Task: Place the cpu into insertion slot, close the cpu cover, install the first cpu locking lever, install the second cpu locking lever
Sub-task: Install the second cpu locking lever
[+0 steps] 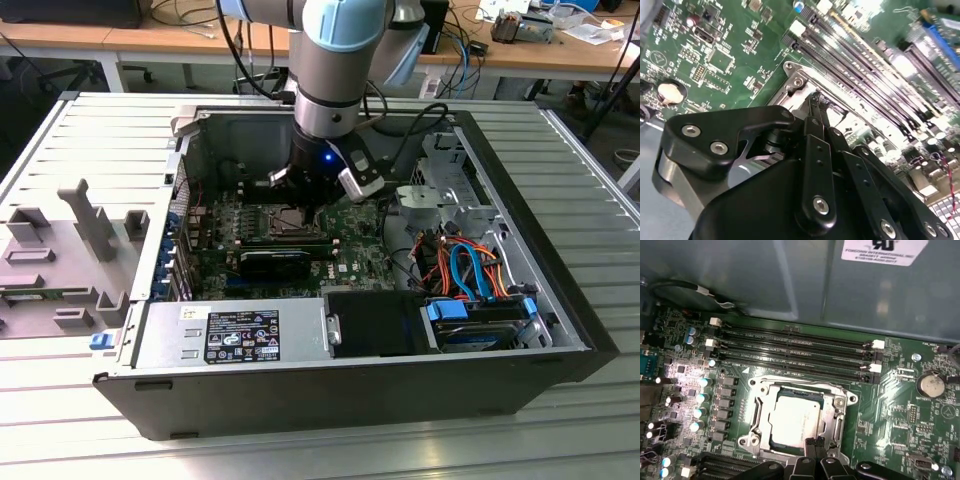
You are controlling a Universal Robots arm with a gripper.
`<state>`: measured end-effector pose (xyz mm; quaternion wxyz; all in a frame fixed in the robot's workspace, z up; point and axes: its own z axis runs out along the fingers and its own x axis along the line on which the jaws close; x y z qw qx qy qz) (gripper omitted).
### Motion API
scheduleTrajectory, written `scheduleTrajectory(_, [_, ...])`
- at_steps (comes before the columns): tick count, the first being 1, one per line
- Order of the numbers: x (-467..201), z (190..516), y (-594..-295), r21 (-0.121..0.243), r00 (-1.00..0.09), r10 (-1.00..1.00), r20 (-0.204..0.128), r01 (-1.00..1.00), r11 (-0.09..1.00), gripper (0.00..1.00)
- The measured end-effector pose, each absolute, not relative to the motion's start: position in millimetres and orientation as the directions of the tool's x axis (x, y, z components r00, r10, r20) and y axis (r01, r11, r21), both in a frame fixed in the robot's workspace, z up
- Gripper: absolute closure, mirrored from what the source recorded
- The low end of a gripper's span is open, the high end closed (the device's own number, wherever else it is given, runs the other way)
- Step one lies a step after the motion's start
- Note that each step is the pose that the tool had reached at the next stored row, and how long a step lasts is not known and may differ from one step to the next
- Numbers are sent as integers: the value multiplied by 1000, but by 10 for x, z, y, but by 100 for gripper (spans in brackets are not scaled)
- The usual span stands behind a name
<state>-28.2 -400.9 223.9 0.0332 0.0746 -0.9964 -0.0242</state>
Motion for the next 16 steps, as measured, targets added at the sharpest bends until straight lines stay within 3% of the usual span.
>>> scheduleTrajectory(8, [-279, 2268, -4009, -47, -992, -100, 76, -103, 994, 89])
scheduleTrajectory(16, [-599, 2269, -4015, -49, -993, -95, 64, -98, 994, 89])
